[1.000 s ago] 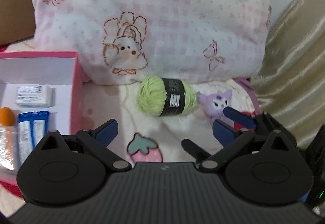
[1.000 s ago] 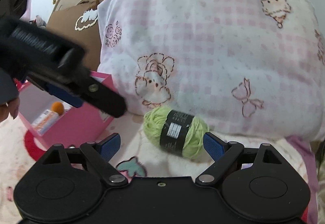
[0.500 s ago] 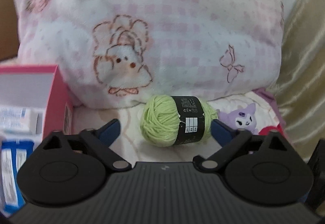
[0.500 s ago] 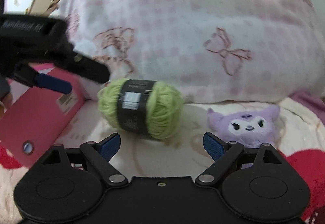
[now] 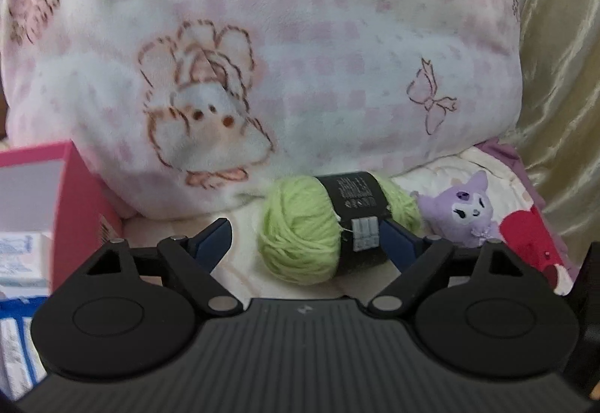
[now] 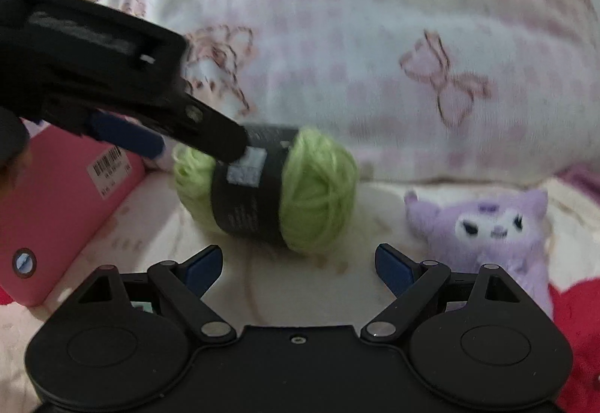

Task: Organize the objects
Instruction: 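Move the left gripper toward the green yarn ball beside the pillow, then close the left gripper around the green yarn ball's black label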

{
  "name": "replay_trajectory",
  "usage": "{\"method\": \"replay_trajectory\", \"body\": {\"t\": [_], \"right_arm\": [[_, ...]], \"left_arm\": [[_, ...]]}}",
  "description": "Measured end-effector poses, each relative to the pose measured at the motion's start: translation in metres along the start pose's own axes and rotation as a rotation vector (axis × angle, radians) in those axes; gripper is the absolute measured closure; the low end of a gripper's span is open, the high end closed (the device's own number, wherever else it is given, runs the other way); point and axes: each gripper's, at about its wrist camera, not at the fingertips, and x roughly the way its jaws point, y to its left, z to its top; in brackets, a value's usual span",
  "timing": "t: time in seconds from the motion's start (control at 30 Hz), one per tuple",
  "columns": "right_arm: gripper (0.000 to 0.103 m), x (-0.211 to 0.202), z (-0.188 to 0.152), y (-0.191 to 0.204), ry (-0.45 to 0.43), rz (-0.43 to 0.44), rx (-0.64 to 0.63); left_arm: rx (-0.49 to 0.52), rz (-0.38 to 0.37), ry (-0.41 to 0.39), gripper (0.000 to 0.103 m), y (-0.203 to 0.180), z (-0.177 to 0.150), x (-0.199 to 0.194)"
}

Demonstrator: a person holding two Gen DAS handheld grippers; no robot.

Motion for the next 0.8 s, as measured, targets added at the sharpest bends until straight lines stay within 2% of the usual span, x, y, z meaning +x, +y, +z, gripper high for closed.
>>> {"method": "replay_trajectory", "body": {"t": [0.1, 0.23, 0.37, 0.43, 0.53, 0.6, 0.67, 0.7, 0.8], "right_arm": [[0.012, 0.0, 0.007, -0.003, -0.029, 0.024, 0.009], [0.012, 0.004, 0.006, -0.002, -0.005, 0.029, 0.017], [0.012, 0.001, 0.009, 0.007, -0.004, -0.002, -0.037], [0.012, -0.003, 0.01, 0.007, -0.019, 0.028, -0.032], [0.012, 0.0, 0.011, 0.008, -0.014, 0.017, -0.039], [0.012, -0.002, 0.014, 0.009, -0.022, -0.019, -0.027], [0.012, -0.009, 0.014, 0.008, -0.036, 0.019, -0.001], [0.012, -0.01, 0.015, 0.009, -0.036, 0.034, -0.012], [0.012, -0.012, 0.013, 0.013, -0.047, 0.004, -0.066]], "left_arm": [[0.022, -0.026, -0.008, 0.017, -0.003, 0.001, -0.001], [0.015, -0.017, -0.003, 0.017, -0.002, 0.005, 0.009], [-0.017, -0.047, 0.045, 0.017, 0.005, 0.014, 0.025], [-0.029, -0.059, 0.051, 0.016, 0.008, 0.016, 0.027], [-0.044, -0.088, 0.07, 0.017, 0.006, 0.014, 0.032], [-0.082, -0.133, 0.079, 0.017, 0.005, 0.012, 0.034], [-0.143, -0.168, 0.07, 0.017, 0.007, 0.009, 0.033], [-0.166, -0.182, 0.064, 0.017, 0.007, 0.008, 0.031], [-0.212, -0.213, 0.038, 0.017, 0.007, 0.006, 0.024]]}}
